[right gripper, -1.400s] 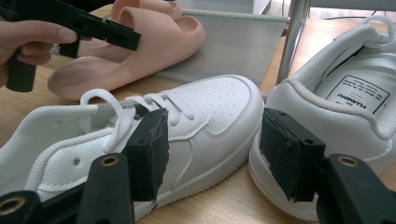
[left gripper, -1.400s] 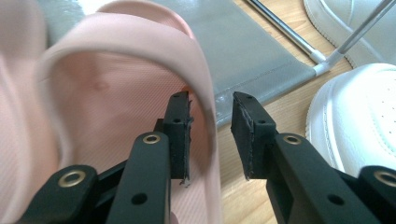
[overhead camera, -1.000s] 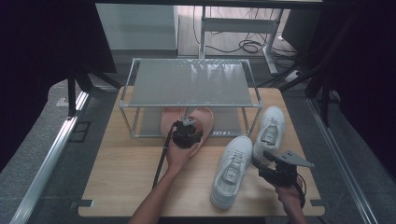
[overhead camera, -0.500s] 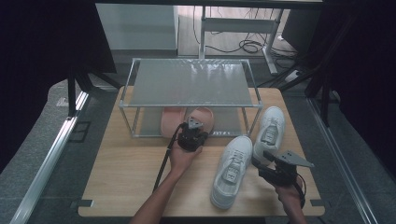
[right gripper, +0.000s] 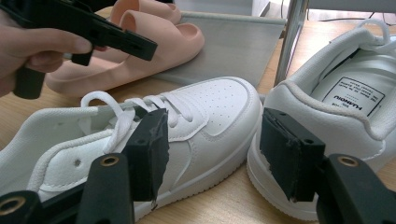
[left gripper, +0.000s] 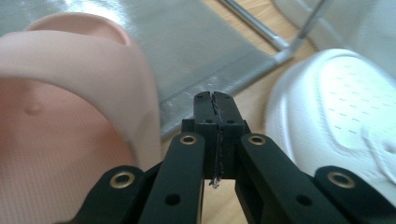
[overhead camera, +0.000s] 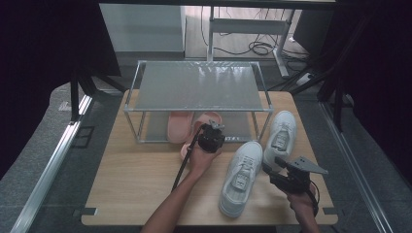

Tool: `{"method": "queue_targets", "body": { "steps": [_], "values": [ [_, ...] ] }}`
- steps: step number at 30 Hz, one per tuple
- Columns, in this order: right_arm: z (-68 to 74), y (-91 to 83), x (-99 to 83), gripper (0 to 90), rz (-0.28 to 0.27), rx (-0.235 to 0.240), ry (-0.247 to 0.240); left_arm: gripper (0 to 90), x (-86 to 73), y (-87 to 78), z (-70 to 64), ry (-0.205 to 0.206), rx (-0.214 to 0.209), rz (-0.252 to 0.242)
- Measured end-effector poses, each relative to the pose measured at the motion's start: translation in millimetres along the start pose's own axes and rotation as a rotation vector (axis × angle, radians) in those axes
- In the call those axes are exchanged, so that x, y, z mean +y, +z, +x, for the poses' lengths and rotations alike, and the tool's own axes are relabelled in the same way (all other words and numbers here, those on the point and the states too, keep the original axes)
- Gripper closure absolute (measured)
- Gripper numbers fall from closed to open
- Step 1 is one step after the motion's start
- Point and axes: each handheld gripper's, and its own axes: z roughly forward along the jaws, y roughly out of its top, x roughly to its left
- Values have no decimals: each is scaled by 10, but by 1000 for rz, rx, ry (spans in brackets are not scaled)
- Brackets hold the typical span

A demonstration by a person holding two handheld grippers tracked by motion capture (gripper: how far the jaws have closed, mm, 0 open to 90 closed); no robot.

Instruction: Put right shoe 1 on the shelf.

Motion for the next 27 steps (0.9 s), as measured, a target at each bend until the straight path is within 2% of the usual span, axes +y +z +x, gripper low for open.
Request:
{"method": "queue_targets", "body": {
  "steps": [1, 4, 5, 9, 11, 18, 26, 27],
  "values": [
    [-1, -4, 1, 425, -2, 1, 1, 900, 5, 52, 24, -1, 21, 19],
    [0, -7, 2, 425, -2, 1, 0, 900, 4, 104, 50, 1, 32, 38],
    [-2, -7, 2, 425, -2, 1, 0, 900, 2, 141, 59, 6, 54, 49],
    [-5, -5, 1, 424, -1, 0, 1, 900, 0, 187, 76, -2, 73, 56],
    [-3, -7, 0, 425, -2, 1, 0, 900, 9, 208, 79, 17, 111, 58],
    [2, -6, -1, 424, 0, 2, -2, 900, 39, 246, 99, 23, 123, 72],
    [7, -12, -2, 424, -2, 2, -2, 900, 71, 297, 134, -19, 130, 62],
    [6, -14, -1, 424, -3, 2, -2, 892, 73, 286, 137, -6, 128, 72]
  ]
}}
